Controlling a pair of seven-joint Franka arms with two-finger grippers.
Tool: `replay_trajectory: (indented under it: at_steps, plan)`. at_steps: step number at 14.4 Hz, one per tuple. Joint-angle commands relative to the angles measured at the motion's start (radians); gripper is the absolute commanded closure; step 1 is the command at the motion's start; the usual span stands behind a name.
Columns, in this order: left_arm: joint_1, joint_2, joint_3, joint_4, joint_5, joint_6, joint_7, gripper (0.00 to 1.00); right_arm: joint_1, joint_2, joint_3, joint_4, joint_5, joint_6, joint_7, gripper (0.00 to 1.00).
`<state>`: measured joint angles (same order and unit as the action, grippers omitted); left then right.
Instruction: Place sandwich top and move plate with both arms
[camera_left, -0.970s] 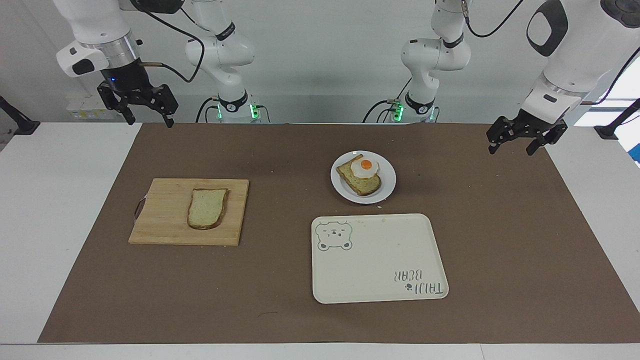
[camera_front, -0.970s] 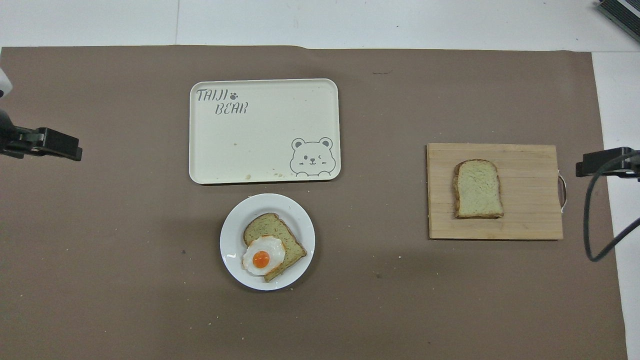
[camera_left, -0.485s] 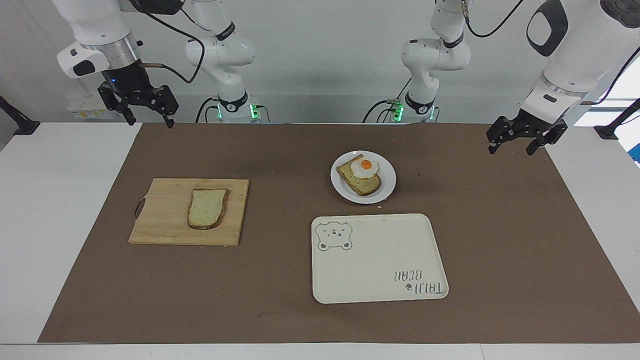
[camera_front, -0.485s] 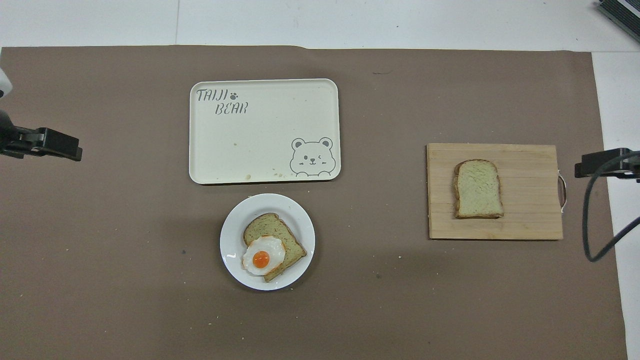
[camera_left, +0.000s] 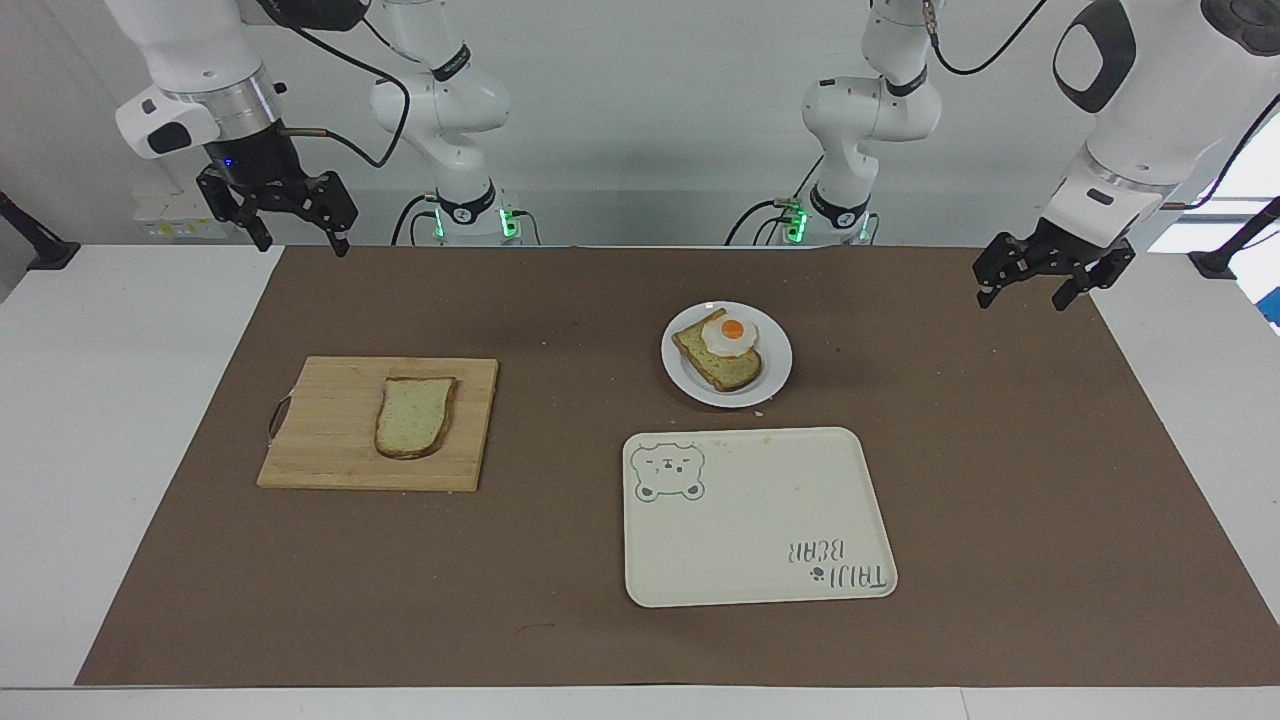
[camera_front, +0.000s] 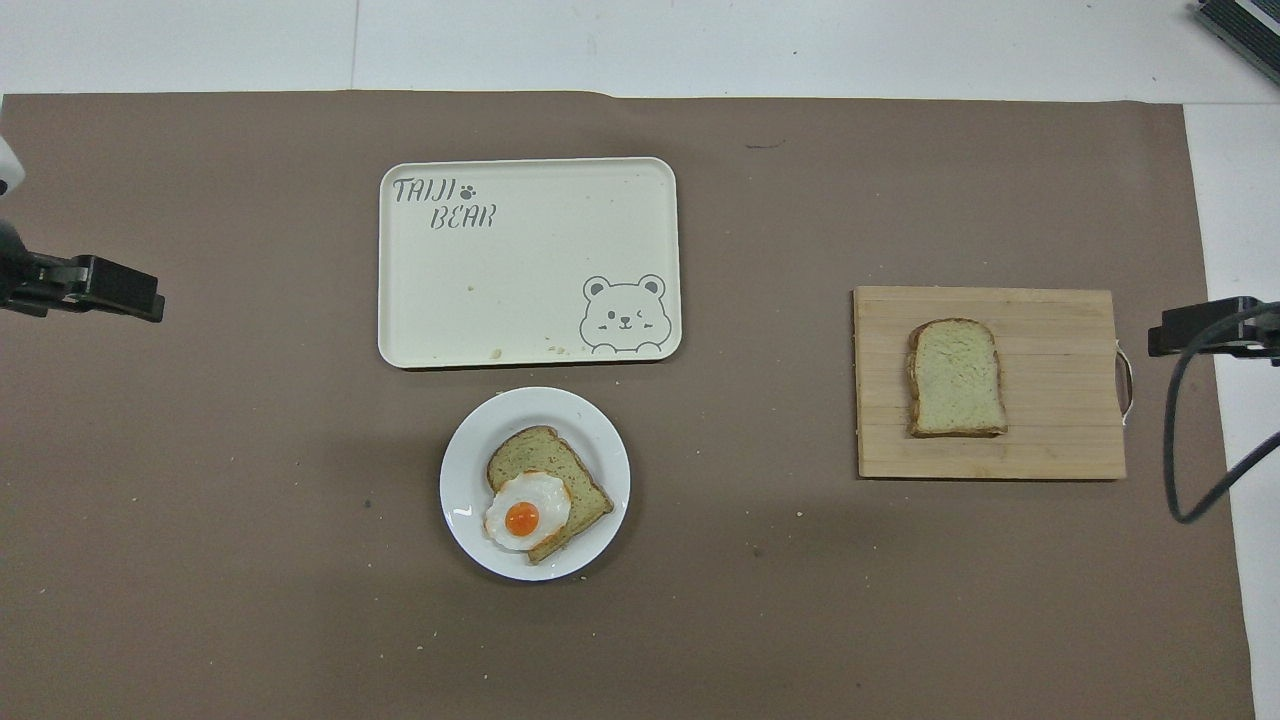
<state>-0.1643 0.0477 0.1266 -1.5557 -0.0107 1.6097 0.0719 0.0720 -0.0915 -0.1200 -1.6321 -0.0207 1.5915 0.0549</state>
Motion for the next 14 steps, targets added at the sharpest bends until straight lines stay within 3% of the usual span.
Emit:
replay_trajectory:
  at_steps: [1, 7, 12, 14]
  plan:
    - [-0.001, -0.014, 0.001, -0.011, 0.015, -0.01, -0.012, 0.0, -0.011, -0.01, 0.003, -0.018, -0.002, 0.015, -0.015, 0.0]
    - [-0.001, -0.014, 0.001, -0.012, 0.015, -0.008, -0.012, 0.0, -0.011, -0.005, 0.003, -0.026, -0.002, 0.036, -0.02, 0.0]
    - [-0.001, -0.014, 0.001, -0.011, 0.015, -0.01, -0.012, 0.0, -0.015, -0.013, 0.0, -0.087, -0.002, 0.059, -0.036, 0.0]
    - [-0.001, -0.014, 0.001, -0.012, 0.015, -0.01, -0.012, 0.0, -0.015, -0.007, -0.001, -0.141, 0.001, 0.126, -0.099, 0.0]
